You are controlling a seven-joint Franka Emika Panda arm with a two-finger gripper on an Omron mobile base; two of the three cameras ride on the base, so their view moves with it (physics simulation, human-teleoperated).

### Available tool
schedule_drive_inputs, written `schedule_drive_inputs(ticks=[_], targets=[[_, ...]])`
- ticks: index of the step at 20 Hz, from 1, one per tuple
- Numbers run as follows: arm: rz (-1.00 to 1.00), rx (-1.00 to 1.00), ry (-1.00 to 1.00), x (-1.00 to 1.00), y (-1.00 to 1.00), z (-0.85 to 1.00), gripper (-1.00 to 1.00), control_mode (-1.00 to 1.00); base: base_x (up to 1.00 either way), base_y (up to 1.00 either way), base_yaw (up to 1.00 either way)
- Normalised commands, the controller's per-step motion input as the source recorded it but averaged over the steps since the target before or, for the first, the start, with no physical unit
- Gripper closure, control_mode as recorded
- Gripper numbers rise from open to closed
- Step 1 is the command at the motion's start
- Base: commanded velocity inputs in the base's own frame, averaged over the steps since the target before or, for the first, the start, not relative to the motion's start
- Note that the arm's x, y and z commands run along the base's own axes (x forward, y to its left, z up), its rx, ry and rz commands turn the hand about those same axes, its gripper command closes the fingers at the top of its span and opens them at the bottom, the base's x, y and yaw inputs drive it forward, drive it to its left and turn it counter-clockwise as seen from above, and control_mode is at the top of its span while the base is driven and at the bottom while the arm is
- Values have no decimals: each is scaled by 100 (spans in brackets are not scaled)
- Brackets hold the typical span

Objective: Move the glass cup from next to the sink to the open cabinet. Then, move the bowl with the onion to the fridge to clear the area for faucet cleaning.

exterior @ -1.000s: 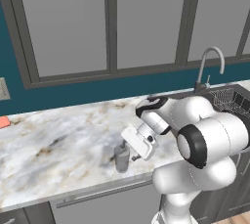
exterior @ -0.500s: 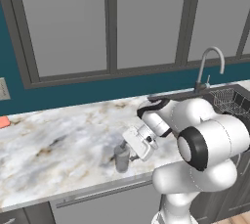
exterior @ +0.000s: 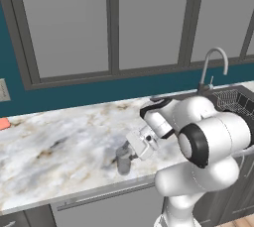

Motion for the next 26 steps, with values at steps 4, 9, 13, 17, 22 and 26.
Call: schedule_drive_inputs(ticks=[4, 9, 13, 17, 22, 26], targets=[[1, -4, 12, -9, 0, -27, -100, -100, 0, 0, 0], [0, -2, 11, -2, 3, -6, -100, -100, 0, 0, 0], [0, -1, 11, 0, 14, 0, -100, -100, 0, 0, 0], [10, 0, 8, -22, 9, 0, -100, -100, 0, 0, 0], [10, 0, 3, -22, -2, 0, -100, -100, 0, 0, 0], [3, 0, 0, -4, -2, 0, -100, -100, 0, 0, 0]])
